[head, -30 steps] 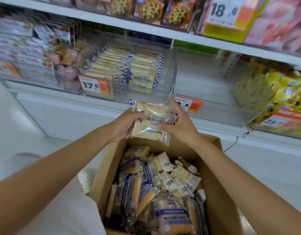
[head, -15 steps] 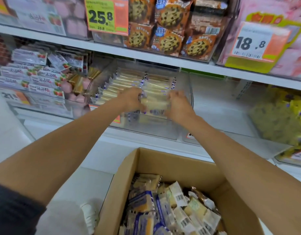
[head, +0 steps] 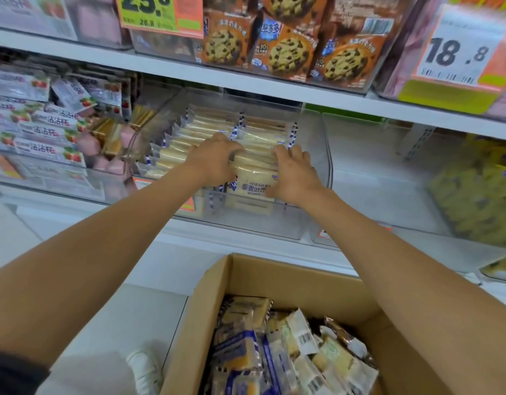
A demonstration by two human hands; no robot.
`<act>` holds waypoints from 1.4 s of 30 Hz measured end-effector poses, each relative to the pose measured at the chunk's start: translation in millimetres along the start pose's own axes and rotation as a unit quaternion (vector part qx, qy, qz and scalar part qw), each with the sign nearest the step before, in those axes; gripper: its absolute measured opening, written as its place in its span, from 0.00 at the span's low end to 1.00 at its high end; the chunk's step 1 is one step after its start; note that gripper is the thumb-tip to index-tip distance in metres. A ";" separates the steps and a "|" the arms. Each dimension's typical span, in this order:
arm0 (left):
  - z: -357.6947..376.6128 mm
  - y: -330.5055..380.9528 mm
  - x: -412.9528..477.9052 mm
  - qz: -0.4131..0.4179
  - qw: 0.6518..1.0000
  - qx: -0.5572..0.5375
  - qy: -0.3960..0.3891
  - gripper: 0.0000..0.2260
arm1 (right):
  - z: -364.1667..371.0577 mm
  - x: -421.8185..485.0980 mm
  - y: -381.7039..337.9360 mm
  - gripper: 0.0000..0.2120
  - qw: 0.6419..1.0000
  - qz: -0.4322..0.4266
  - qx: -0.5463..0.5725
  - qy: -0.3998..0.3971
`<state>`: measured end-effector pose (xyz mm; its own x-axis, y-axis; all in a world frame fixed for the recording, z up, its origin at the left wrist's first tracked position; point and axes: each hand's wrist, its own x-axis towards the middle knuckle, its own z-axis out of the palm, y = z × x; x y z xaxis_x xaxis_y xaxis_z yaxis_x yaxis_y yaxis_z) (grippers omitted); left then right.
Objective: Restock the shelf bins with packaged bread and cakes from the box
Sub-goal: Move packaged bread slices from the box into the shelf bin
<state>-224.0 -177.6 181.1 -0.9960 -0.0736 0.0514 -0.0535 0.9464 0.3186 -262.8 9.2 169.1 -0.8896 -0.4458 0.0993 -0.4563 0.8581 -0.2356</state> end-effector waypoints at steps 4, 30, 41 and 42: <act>-1.2 -2.5 -0.8 -0.006 0.995 0.080 -0.060 0.29 | -0.1 0.9 4.7 0.40 0.995 -0.016 -0.020 -0.091; 187.3 44.6 -193.8 -0.120 0.962 -0.186 -0.161 0.07 | 178.7 -253.4 119.2 0.13 0.921 0.165 0.252 -0.246; 224.1 58.4 -200.0 -0.117 0.937 -0.218 -0.246 0.11 | 248.8 -275.8 105.2 0.11 0.858 0.244 0.307 -0.331; 225.6 57.3 -200.4 -0.123 0.935 -0.220 -0.250 0.11 | 246.6 -276.0 105.2 0.12 0.857 0.253 0.319 -0.315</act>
<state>-43.8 -37.7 -24.4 -0.8731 -0.0116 -0.4873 -0.3590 0.6916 0.6267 -60.4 159.7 -121.4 -0.6917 -0.2799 -0.6657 0.2667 0.7577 -0.5956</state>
